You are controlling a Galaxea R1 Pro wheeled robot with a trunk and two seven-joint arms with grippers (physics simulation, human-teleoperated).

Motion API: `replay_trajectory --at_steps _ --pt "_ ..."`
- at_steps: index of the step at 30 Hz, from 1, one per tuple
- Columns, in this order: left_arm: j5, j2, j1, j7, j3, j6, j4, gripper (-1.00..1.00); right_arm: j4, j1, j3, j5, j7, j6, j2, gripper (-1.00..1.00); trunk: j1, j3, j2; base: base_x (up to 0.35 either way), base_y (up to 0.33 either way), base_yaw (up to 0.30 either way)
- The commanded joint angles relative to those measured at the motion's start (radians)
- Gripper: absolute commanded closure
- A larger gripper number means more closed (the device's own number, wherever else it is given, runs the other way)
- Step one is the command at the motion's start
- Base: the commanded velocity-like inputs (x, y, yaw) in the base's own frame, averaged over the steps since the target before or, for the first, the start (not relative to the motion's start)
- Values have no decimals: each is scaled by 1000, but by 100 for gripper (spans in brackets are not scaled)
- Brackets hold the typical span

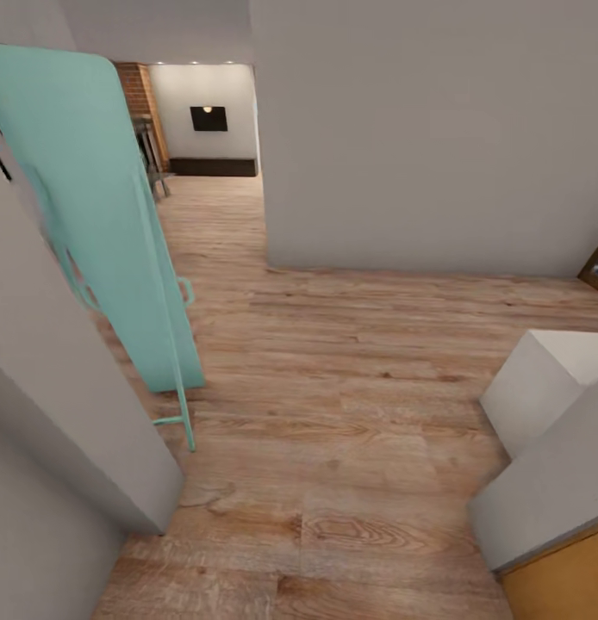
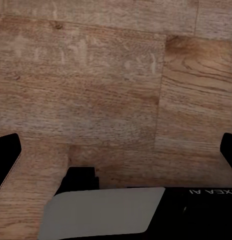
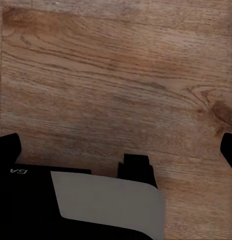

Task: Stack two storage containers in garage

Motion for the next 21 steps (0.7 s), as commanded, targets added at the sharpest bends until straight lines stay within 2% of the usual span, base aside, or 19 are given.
replay_trajectory --at_steps 1,21 --pt "9 0 -1 5 -9 -3 1 -100 0 0 5 -1 1 2 -1 -100 1 -1 0 344 -29 -2" --pt "9 0 0 6 -9 -7 1 -100 18 0 2 -2 3 1 0 -100 1 -1 0 344 -25 0"
